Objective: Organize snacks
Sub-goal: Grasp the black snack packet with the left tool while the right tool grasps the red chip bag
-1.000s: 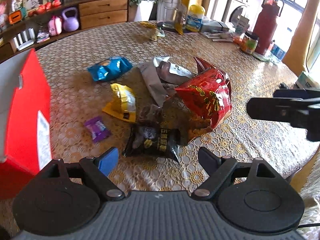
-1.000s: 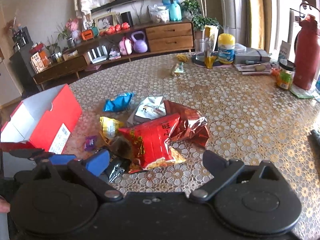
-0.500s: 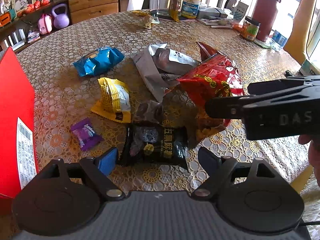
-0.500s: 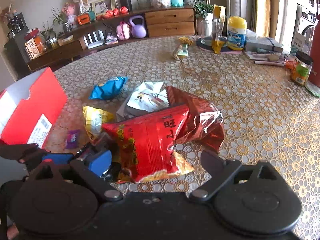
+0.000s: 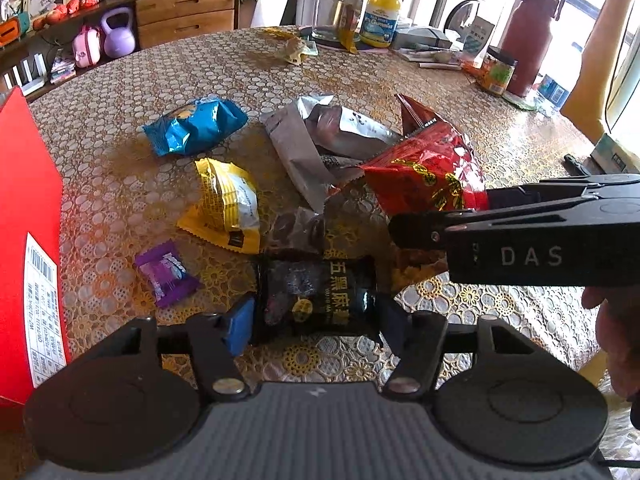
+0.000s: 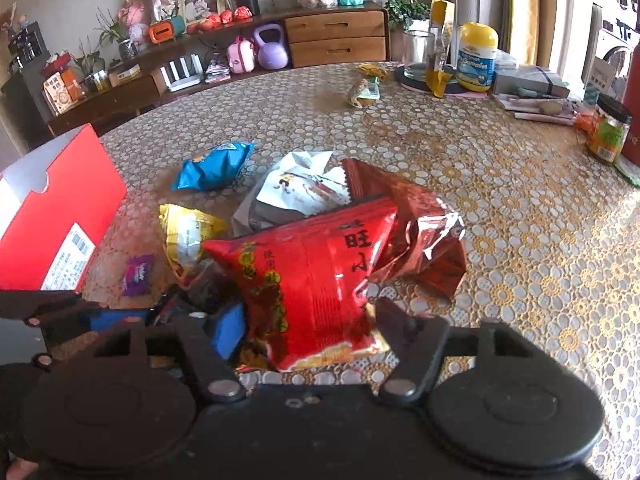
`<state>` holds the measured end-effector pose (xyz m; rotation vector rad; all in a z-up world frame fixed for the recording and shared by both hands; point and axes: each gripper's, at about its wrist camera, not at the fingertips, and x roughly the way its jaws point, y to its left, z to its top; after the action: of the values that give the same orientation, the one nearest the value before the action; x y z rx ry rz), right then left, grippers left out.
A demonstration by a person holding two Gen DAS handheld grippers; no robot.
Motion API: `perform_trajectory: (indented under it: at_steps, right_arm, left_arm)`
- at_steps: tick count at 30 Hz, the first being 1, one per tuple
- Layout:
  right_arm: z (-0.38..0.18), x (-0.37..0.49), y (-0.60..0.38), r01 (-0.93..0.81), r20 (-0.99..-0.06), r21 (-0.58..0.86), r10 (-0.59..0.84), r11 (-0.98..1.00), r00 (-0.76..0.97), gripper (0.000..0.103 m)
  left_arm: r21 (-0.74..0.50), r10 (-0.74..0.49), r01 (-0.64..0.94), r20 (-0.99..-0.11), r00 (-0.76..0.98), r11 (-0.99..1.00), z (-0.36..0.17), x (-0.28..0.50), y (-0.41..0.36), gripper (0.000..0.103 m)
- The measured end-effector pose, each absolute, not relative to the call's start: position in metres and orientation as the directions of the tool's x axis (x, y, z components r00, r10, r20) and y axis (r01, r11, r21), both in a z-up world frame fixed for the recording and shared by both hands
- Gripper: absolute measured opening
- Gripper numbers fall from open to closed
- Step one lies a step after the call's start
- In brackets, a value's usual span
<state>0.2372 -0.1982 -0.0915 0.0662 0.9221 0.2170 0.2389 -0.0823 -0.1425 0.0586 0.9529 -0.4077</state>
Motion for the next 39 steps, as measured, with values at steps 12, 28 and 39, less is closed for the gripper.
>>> perform_trajectory:
  at_steps: [12,28,39]
  right_arm:
    - [-0.075,0.218,-0.197,-0.163,-0.766,0.138,0.210,0.977,0.607,0.060]
    - [-0.015,0.165,-0.189,-0.194,-0.714,0.166,0.254,0.967,0.652,0.060]
    - [0.024,0.135,-0.165,-0.258,-0.698,0.154,0.290,0.954,0.655,0.060]
  left_arm:
    - [-0.130,-0.310,0.352,-0.793,0.524,0.927,-0.131,0.220,-0.079,0.052]
    - [-0.167,-0.303,0.272,-0.738,0.602,0.948,-0.069,0.170,-0.047,0.053]
    - [-0.158,-0.240,0.182,-0.711,0.661,0.970,-0.022,0.137,-0.009,0.053]
